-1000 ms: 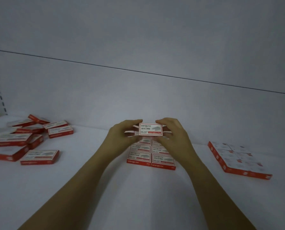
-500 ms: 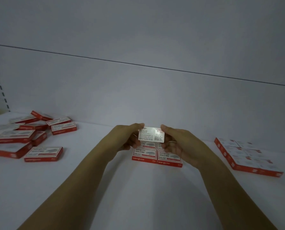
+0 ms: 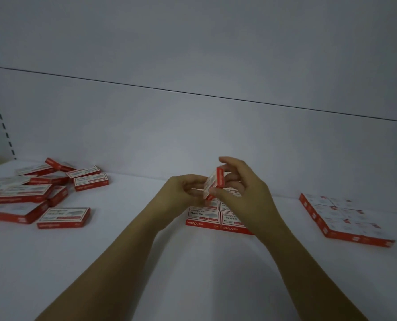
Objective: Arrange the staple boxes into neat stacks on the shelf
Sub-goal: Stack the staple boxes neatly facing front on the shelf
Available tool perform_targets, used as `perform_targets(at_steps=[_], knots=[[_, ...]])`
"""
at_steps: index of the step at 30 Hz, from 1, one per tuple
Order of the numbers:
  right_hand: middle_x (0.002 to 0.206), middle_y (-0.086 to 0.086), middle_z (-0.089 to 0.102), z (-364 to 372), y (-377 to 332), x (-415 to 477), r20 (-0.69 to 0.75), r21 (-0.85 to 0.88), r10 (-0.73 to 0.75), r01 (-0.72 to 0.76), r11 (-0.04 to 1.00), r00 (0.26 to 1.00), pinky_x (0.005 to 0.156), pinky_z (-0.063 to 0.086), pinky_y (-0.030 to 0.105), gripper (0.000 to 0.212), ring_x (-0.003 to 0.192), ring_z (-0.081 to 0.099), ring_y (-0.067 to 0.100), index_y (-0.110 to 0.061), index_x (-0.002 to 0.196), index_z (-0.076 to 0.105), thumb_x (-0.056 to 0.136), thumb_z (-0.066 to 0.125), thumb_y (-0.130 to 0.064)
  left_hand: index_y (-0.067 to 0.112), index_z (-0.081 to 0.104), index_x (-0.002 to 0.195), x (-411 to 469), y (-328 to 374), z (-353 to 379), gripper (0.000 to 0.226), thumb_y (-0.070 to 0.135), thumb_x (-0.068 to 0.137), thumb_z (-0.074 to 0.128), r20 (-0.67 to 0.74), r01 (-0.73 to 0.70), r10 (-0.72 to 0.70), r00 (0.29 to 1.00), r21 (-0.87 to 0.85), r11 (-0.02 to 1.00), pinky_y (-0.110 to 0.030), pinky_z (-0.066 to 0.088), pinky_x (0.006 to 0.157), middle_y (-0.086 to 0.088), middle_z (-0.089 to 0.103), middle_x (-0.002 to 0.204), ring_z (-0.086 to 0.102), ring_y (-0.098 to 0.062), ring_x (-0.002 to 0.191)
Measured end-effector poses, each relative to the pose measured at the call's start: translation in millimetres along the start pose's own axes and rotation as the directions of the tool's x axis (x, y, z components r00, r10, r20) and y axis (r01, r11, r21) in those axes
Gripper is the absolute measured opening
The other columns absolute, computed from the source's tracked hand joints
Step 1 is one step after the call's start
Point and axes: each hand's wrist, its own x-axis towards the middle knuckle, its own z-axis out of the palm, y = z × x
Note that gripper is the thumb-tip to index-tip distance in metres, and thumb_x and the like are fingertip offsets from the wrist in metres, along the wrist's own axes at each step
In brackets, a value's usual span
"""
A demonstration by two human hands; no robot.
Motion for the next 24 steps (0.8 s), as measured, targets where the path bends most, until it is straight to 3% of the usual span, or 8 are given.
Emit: perform_targets(at_steps=[4,8,10,13,17,19,24], knots=[[0.110,-0.016,0.050,10,1,-3,0.013,-0.183,-0.105,0.105,0.977,0.994,0.087,0.045,0.012,0.055,0.094,0.055,0.001,-0.028,0.125,0.053,0.075,0.077,-0.023,0.015,0.064,0.115,2,-2,6,0.036,0.000,0.082,0.066,-0.031,-0.058,0.062,0.998,0.121,0.991,-0.025,0.057,0.078,0.009,0.070,0.094,0.070,-0.011,0.085],[0.105,-0.017,0.050,8,3,-2,0.005,-0.187,-0.144,0.143,0.972,0.990,0.080,0.044,0.003,0.050,0.088,0.057,-0.001,-0.027,0.119,0.056,0.075,0.077,-0.022,0.018,0.064,0.115,2,-1,6,0.036,0.002,0.083,0.066,-0.027,-0.067,0.072,0.997,0.147,0.987,-0.017,0.056,0.070,0.010,0.069,0.095,0.070,-0.007,0.080],[0.104,-0.020,0.050,2,3,0,0.001,-0.161,-0.141,0.140,0.977,0.990,0.078,0.044,0.002,0.046,0.089,0.057,-0.006,-0.033,0.113,0.054,0.075,0.077,-0.019,0.018,0.065,0.111,1,1,3,0.038,-0.004,0.079,0.067,-0.042,-0.060,0.064,0.997,0.086,0.995,-0.020,0.057,0.070,0.007,0.070,0.099,0.071,-0.010,0.080],[0.104,-0.020,0.055,-12,3,4,0.002,-0.121,0.015,-0.015,0.993,1.000,0.073,0.048,0.006,0.042,0.088,0.059,-0.007,-0.034,0.108,0.051,0.077,0.074,-0.016,0.021,0.064,0.106,0,8,-3,0.042,-0.007,0.075,0.070,-0.091,-0.077,0.077,0.993,0.010,0.997,-0.021,0.058,0.069,0.004,0.070,0.106,0.071,-0.013,0.082],[0.096,-0.014,0.063,-21,12,2,0.080,-0.107,0.217,-0.208,0.972,0.973,0.065,0.051,0.012,0.037,0.082,0.063,-0.002,-0.028,0.106,0.053,0.078,0.073,-0.014,0.028,0.065,0.105,-7,18,-3,0.041,0.004,0.074,0.075,-0.085,-0.161,0.170,0.982,0.099,0.982,-0.022,0.058,0.069,0.007,0.070,0.096,0.066,-0.009,0.078],[0.092,-0.012,0.062,-16,15,0,0.130,-0.148,0.263,-0.244,0.958,0.956,0.060,0.046,0.009,0.036,0.077,0.062,-0.002,-0.026,0.107,0.053,0.079,0.072,-0.016,0.029,0.066,0.101,-11,22,2,0.041,0.003,0.072,0.077,-0.040,-0.195,0.201,0.979,0.114,0.974,-0.020,0.057,0.068,0.008,0.067,0.087,0.065,-0.006,0.074],[0.101,-0.005,0.064,-7,20,1,0.141,-0.214,0.254,-0.221,0.952,0.957,0.059,0.042,0.007,0.036,0.080,0.062,0.003,-0.025,0.113,0.053,0.081,0.070,-0.022,0.031,0.063,0.098,-17,25,8,0.042,0.003,0.070,0.078,-0.012,-0.269,0.276,0.961,0.194,0.943,-0.011,0.053,0.067,0.013,0.063,0.089,0.062,0.001,0.071]])
